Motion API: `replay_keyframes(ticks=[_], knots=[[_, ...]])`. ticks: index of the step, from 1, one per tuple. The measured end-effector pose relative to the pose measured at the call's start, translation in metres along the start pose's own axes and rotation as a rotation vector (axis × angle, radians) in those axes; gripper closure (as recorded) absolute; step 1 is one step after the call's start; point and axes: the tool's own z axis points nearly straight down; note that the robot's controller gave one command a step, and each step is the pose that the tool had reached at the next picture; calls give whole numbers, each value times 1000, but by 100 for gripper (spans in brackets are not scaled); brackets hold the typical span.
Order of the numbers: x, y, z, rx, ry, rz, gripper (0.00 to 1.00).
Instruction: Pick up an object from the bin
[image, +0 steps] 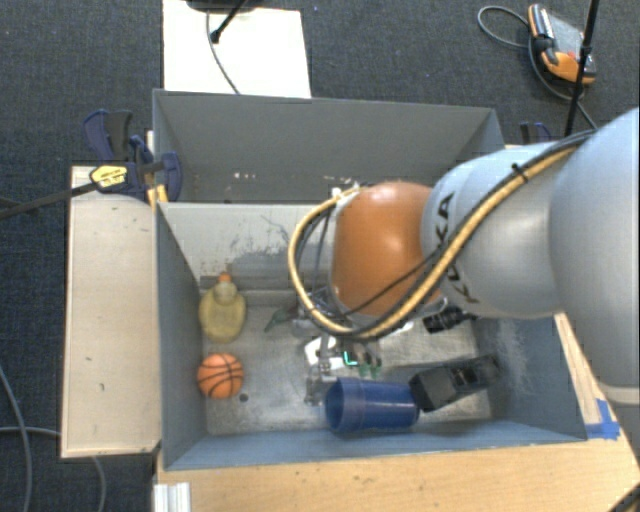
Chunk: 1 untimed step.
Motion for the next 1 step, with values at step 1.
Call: replay_keyframes(ticks=[1], knots=[[-2, -1, -4, -1, -8, 4, 0]])
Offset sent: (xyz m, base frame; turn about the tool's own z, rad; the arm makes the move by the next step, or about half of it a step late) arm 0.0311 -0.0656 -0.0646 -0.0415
